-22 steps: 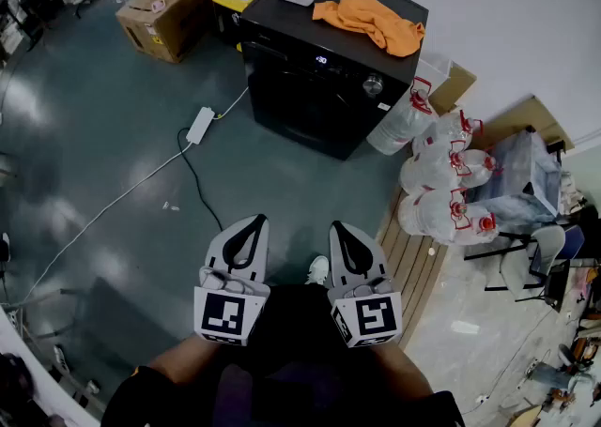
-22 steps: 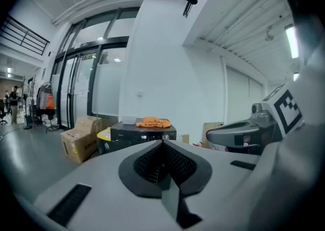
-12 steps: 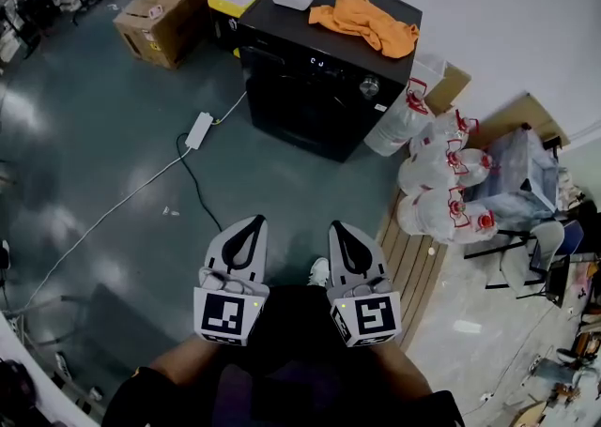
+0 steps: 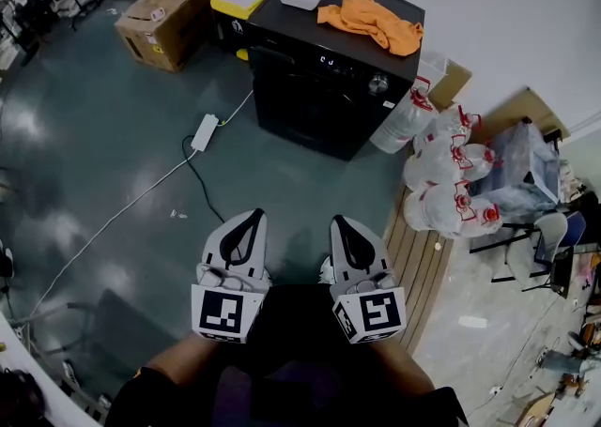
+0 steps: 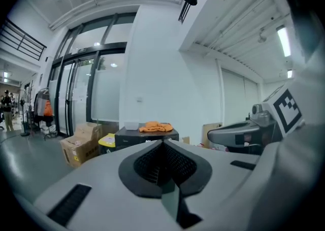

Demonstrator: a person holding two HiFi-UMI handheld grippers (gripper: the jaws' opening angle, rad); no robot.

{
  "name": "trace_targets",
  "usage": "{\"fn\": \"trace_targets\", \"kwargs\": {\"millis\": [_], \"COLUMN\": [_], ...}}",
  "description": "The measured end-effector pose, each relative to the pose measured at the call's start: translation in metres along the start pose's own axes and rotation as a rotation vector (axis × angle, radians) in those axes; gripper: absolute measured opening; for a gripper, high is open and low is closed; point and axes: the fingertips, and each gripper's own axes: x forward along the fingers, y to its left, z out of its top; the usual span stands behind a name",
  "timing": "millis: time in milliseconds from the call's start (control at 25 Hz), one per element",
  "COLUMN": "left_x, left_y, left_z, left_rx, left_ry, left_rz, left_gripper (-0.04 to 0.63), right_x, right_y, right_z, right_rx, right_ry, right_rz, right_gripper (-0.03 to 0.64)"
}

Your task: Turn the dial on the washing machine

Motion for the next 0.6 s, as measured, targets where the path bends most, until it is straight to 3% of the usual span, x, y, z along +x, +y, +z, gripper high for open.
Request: {"fn": "trace_targets", "kwargs": {"millis": [440, 600], "left_x": [-0.031, -0.039], "left_y": [0.043, 0.056], "left_z": [-0.007, -0.01], "left_rx": [0.0, -0.018], "left_ry": [-0.014, -0.018], "left_rz": [-0.011, -0.01], "left_gripper": [0.014, 0.014], "right_x": [0.011, 0.016], "right_y": [0.038, 0.05], "right_z": [0.003, 0.002], "right_rx": [-0.004, -0.009], "right_ry": [0.004, 0.019], "right_rz": [-0.06, -0.068], "right_gripper": [0.02, 0.055]}}
